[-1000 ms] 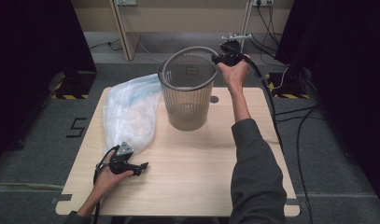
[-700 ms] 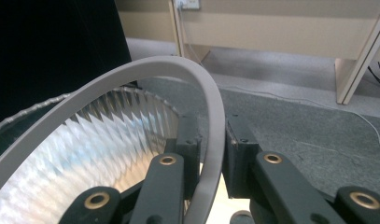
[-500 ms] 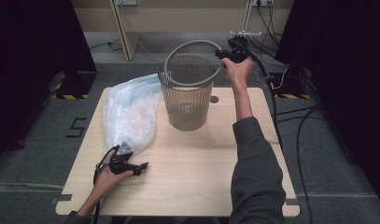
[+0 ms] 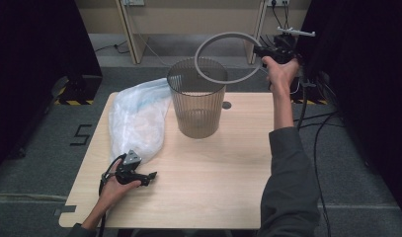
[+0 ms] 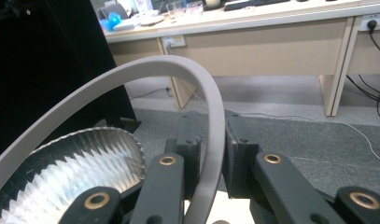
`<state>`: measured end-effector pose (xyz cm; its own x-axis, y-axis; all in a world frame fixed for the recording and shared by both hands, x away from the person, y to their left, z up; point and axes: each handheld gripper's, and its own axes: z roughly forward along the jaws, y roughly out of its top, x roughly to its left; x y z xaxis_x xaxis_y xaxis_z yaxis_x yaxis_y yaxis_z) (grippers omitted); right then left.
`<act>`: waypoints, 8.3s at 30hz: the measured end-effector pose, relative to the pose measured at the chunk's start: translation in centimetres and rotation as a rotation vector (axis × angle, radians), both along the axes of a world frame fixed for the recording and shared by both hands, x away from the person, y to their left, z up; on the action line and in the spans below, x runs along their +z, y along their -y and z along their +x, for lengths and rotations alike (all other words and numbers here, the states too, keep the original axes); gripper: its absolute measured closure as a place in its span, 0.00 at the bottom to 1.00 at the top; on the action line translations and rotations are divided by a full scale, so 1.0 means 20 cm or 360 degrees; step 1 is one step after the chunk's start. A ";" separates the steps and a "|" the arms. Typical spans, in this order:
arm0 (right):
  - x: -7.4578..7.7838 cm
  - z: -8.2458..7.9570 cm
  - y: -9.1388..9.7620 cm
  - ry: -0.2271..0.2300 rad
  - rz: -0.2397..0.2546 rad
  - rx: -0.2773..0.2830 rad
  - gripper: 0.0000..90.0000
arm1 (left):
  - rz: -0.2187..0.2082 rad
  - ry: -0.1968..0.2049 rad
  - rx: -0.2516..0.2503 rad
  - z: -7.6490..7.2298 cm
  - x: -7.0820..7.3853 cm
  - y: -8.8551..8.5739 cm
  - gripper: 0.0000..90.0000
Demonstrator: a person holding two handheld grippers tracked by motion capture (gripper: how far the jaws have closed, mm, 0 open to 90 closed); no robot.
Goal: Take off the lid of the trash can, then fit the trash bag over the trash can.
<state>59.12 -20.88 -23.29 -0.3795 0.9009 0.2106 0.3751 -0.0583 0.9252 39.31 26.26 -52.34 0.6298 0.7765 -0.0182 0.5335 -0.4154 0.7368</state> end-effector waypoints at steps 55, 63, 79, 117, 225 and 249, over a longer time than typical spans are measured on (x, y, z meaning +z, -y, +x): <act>-1.21 -0.16 0.56 -0.0493 -0.0043 -0.0284 0.88 | -0.0001 0.0008 0.0004 0.00 0.00 0.00 0.12; -1.30 -0.14 0.54 -0.0522 -0.0084 -0.0314 0.88 | -0.0001 0.0008 0.0004 0.00 0.00 0.00 0.12; -1.39 -0.15 0.48 -0.0560 -0.0304 -0.0347 0.88 | 0.0002 0.0006 0.0002 0.00 0.00 0.00 0.12; -1.29 -0.74 0.12 -0.0320 -0.0399 -0.0015 0.29 | 0.0004 0.0005 0.0000 0.00 0.00 0.00 0.12; -1.42 -0.98 0.03 -0.0479 -0.0609 0.0182 0.16 | -0.0103 0.0037 0.0149 0.54 0.42 -0.30 0.97; -1.42 -0.97 0.03 -0.0476 -0.0613 0.0200 0.15 | -0.0236 0.0268 0.0102 0.82 1.17 0.00 0.97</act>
<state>39.69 -21.52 -51.64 -0.4639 0.8858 -0.0120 0.6091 0.3288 0.7218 55.78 26.23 -29.01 0.5831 0.8117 -0.0339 0.4195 -0.2651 0.8682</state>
